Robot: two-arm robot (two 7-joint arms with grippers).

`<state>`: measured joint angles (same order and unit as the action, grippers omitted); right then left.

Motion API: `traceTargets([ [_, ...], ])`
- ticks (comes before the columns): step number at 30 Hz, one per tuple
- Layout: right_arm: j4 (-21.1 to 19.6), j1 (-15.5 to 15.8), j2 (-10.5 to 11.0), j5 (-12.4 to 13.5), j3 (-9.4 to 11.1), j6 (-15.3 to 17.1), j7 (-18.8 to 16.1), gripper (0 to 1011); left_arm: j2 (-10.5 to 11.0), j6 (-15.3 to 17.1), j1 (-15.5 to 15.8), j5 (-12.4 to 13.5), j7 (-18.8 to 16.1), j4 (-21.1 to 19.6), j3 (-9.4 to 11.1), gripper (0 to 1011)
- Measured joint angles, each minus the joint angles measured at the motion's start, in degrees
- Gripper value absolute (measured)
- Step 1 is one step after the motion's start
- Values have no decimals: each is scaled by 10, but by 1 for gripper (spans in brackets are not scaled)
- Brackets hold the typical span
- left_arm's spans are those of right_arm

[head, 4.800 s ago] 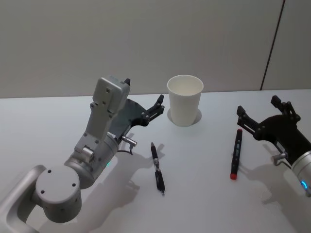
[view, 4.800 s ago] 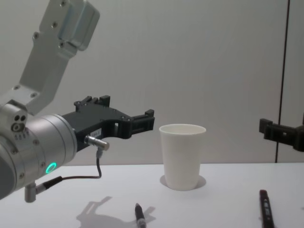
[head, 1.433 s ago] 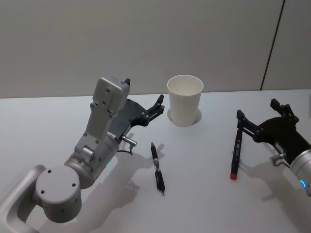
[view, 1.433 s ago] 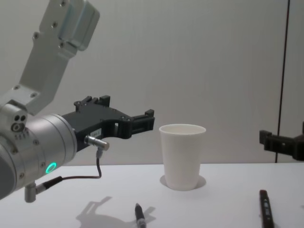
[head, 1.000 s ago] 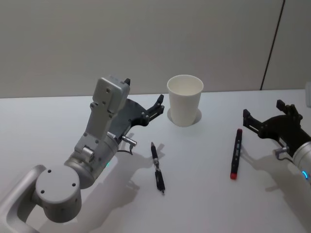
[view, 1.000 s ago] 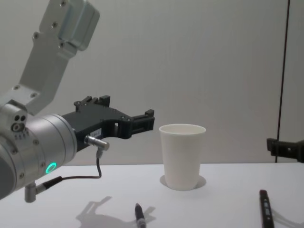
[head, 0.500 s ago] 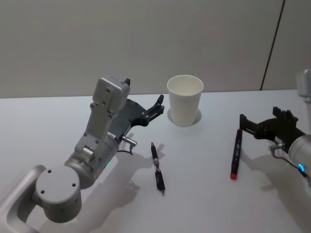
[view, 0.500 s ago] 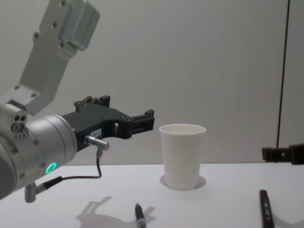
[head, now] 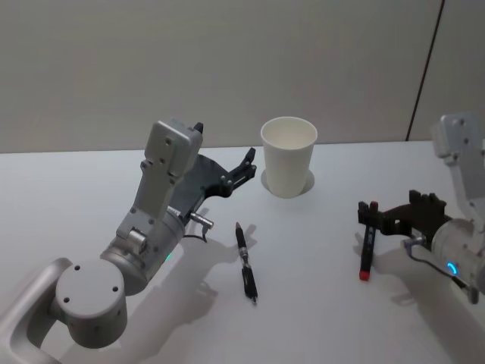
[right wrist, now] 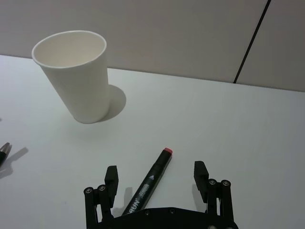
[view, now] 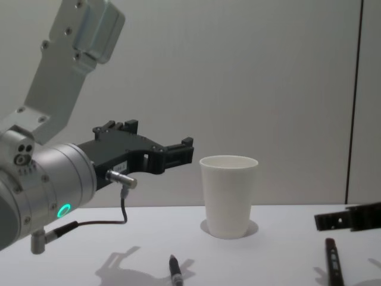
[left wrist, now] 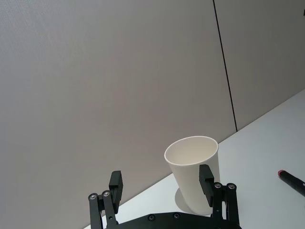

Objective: Place the pen into the pen holder.

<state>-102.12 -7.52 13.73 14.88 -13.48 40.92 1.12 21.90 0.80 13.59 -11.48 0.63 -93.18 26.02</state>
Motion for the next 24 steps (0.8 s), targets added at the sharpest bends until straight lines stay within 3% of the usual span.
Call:
traceTargets([
  [24,41,-21,-37,-47,-21,44,9,1002,0,0,0,0,0,0,0,1001],
])
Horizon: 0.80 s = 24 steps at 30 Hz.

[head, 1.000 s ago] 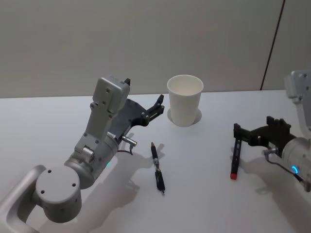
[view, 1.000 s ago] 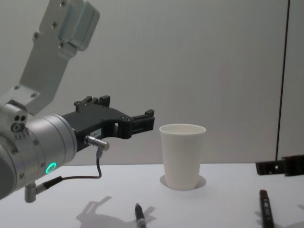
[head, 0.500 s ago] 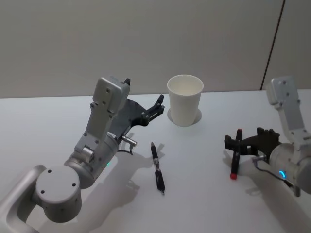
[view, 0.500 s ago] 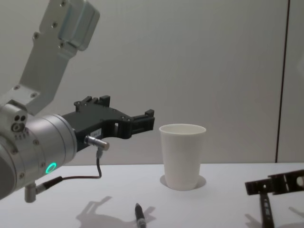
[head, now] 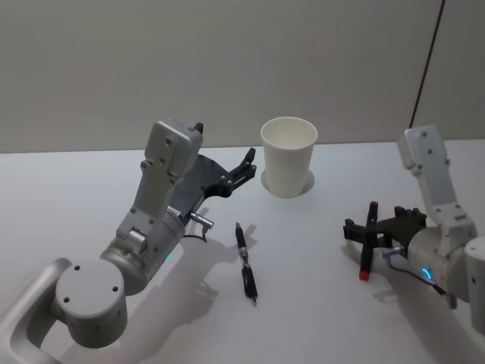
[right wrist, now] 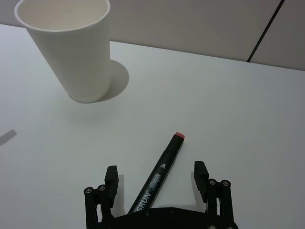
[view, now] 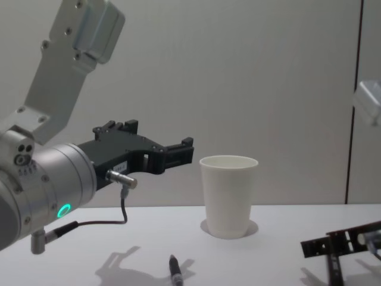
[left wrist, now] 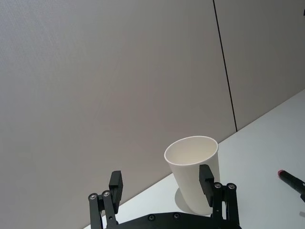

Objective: Place the pen into the pen holder.

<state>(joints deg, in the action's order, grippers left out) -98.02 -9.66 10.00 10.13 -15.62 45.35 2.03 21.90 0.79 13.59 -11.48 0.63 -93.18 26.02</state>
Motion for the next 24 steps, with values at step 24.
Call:
traceTargets([
  [24,18,-12,-21,-19,-3,21,0,1002,0,0,0,0,0,0,0,1001],
])
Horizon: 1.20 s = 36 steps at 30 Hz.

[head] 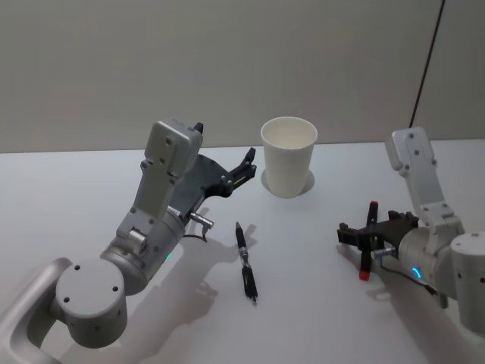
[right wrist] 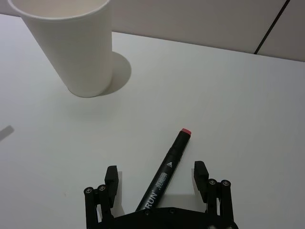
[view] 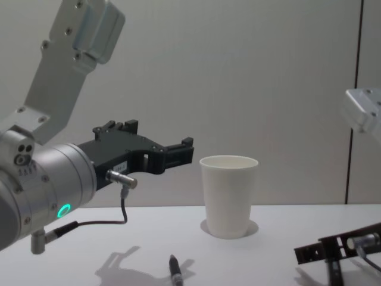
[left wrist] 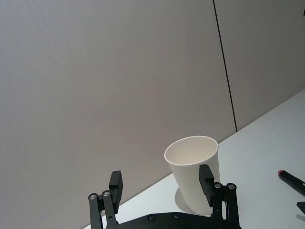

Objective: Place the pen into the pen holder.

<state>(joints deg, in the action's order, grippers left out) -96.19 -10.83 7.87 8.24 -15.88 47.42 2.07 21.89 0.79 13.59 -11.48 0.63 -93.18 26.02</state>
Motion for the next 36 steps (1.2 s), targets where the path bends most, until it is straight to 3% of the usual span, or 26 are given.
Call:
traceTargets([
  [26,10,5,-7,3,11,2,-4,997,0,0,0,0,0,0,0,1001],
  [36,12,5,-9,4,11,2,-5,748,0,0,0,0,0,0,0,1001],
])
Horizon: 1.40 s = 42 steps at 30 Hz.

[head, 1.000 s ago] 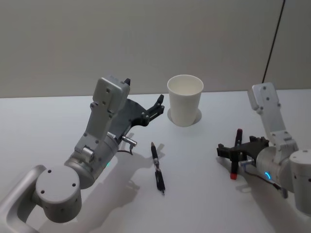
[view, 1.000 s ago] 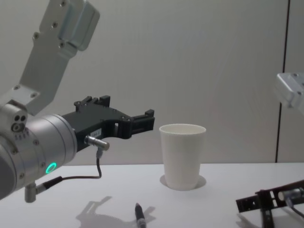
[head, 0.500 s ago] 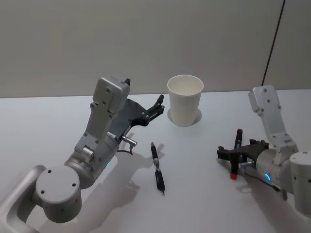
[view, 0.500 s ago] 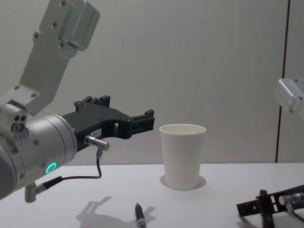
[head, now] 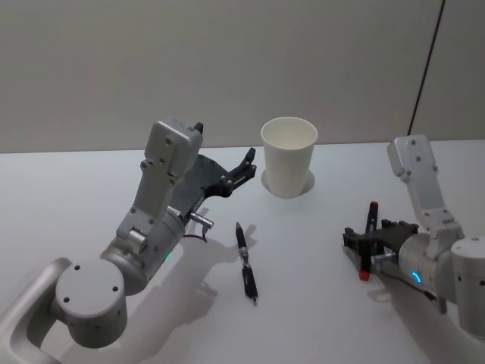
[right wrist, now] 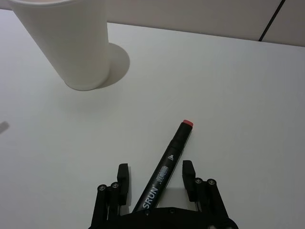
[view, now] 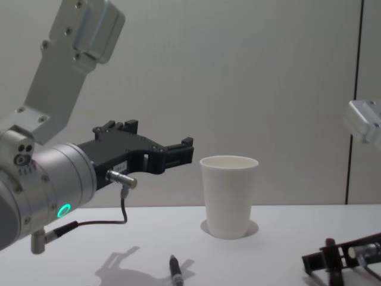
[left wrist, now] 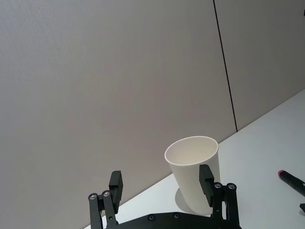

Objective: Place the pen into the pen holder.

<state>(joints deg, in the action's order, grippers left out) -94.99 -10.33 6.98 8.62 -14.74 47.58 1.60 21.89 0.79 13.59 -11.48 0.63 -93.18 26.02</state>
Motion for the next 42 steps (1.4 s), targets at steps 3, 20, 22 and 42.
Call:
traceTargets([
  [3,0,0,0,0,0,0,0,633,0,0,0,0,0,0,0,1001],
  [20,1,0,0,0,1,0,0,169,0,0,0,0,0,0,0,1001],
  [22,1,0,0,0,1,0,0,169,0,0,0,0,0,0,0,1001],
  [42,1,0,0,-1,1,-1,-1,169,0,0,0,0,0,0,0,1001],
])
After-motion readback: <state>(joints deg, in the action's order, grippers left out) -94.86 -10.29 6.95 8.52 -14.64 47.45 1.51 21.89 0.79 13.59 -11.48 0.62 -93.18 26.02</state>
